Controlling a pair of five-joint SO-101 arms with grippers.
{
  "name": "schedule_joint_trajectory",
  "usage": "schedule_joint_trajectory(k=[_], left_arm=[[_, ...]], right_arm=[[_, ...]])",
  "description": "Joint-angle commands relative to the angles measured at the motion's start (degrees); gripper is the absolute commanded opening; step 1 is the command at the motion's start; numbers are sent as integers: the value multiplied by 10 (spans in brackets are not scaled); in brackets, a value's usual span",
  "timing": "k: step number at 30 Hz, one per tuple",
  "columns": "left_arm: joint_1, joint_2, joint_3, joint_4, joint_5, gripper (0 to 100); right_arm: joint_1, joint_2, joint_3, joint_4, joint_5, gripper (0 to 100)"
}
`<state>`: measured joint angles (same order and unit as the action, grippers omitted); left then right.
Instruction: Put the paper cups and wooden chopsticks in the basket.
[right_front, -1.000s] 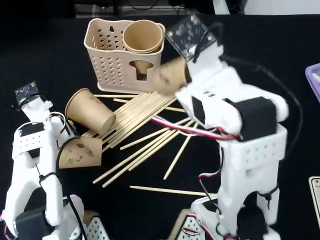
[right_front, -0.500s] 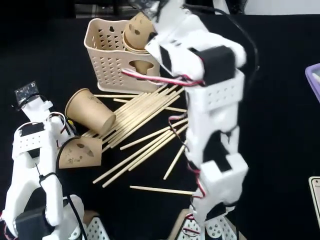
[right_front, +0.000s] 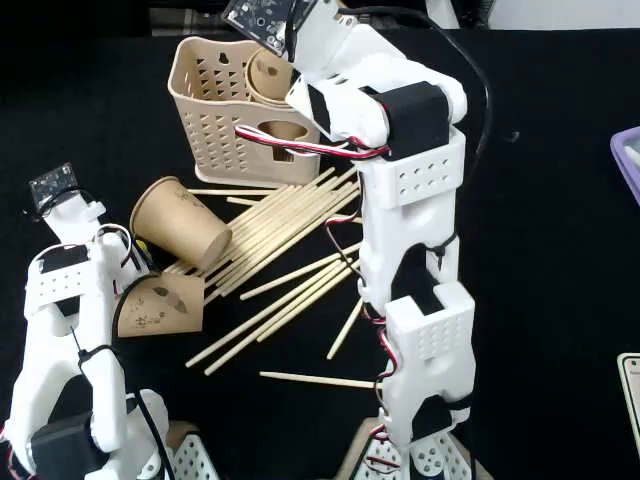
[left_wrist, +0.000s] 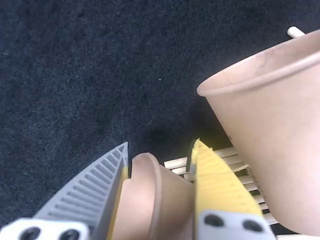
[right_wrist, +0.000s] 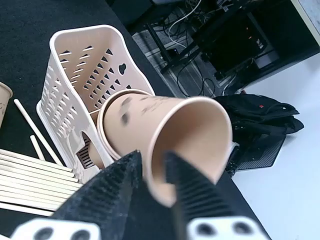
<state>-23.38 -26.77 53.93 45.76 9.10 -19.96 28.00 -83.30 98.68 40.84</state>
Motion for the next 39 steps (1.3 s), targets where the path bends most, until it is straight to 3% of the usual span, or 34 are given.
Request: schedule_joint_trajectory(k=[1, 7, 15, 19, 21, 26, 31, 36, 39], left_arm=[[-3, -19, 0, -9, 2, 209], [-3, -19, 0, -9, 2, 209], [-3, -19, 0, -9, 2, 209], [-3, -19, 0, -8, 2, 209], [-3, -19, 0, -8, 2, 209], [-4, -19, 0, -8, 2, 209], [-4, -20, -6, -5, 2, 209], [-4, -20, -29, -4, 1, 209], [-4, -20, -47, -4, 1, 209]], right_arm=[[-4, -7, -29, 4, -68, 237], [-7, -7, -29, -15, -127, 173], [-1, -6, -29, -69, -209, 170], [2, -29, -50, -16, -212, 172], [23, -44, -60, 28, -212, 172], [109, -95, -15, 27, -217, 170], [135, -253, 193, 27, -217, 170], [135, -454, 543, 15, -212, 173], [136, -550, 762, -57, -211, 173]])
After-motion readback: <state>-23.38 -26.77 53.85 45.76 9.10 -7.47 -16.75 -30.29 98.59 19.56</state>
